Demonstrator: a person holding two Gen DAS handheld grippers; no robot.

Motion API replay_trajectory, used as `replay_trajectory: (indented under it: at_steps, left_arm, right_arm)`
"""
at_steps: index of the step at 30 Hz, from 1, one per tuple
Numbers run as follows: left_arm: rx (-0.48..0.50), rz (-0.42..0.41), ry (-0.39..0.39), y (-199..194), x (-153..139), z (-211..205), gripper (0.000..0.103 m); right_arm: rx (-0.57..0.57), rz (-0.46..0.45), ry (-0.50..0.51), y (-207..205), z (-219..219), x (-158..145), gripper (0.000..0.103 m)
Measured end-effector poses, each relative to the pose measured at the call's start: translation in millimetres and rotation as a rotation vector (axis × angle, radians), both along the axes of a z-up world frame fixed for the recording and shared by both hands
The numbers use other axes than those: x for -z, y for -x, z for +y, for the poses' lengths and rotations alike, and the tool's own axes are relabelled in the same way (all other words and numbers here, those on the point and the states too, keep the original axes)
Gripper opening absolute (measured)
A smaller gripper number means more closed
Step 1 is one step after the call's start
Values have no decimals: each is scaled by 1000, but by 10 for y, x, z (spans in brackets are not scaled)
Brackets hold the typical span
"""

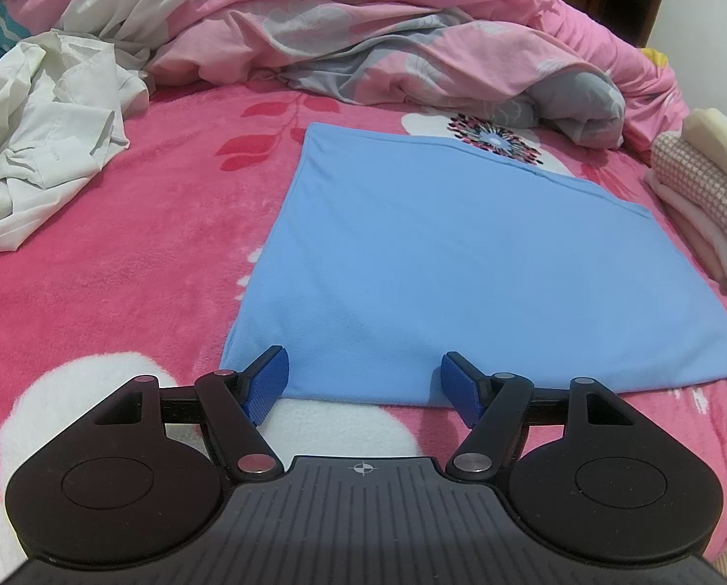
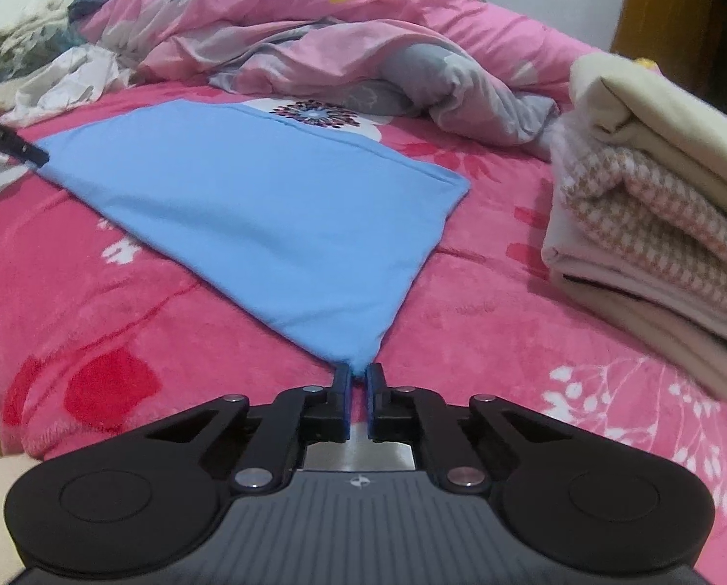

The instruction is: Fold clothes

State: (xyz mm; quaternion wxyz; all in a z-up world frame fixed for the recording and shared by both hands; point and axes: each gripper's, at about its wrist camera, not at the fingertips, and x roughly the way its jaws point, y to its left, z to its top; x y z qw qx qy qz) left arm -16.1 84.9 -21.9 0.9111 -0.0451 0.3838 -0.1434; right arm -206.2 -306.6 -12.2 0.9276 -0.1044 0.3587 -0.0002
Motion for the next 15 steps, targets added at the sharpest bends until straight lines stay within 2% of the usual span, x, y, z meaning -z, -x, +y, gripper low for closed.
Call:
replay_trajectory:
  at_steps: [10, 15]
  left_arm:
    - [1, 2, 0, -5, -2, -2, 70]
    - [1, 2, 0, -5, 2, -1, 70]
  right_arm:
    - [-81, -23, 241, 40, 167, -19, 2]
    - [-116, 7, 386, 21, 259, 147, 0]
